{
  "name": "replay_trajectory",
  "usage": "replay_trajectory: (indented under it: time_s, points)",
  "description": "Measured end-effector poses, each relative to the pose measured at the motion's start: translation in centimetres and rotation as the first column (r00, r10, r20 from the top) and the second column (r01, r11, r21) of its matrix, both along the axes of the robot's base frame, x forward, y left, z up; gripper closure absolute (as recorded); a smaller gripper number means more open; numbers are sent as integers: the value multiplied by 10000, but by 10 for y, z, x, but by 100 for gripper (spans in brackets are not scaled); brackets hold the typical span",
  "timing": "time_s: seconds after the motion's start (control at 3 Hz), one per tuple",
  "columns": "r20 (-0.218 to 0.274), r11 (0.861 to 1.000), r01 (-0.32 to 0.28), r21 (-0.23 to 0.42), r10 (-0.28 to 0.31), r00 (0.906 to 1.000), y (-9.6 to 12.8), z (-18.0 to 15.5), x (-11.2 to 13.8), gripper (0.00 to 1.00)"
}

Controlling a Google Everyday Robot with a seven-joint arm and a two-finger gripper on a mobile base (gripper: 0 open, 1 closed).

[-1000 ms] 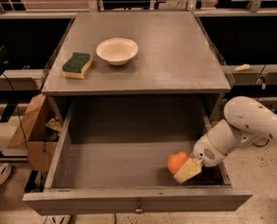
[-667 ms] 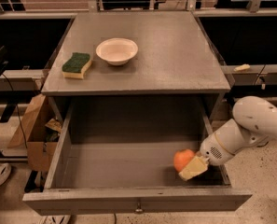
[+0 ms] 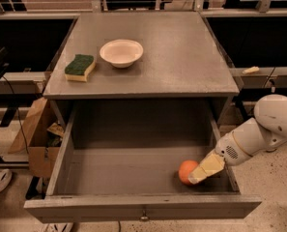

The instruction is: Place orange into top drawer

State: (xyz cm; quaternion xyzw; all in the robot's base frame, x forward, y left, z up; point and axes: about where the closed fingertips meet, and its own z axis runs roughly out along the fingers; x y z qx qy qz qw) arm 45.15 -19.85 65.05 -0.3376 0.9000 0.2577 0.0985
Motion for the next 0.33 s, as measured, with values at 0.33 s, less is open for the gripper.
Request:
replay_trajectory:
  time_s: [0.33]
  points:
    - [0, 10000, 0, 0, 0, 10000, 0, 0, 0, 0]
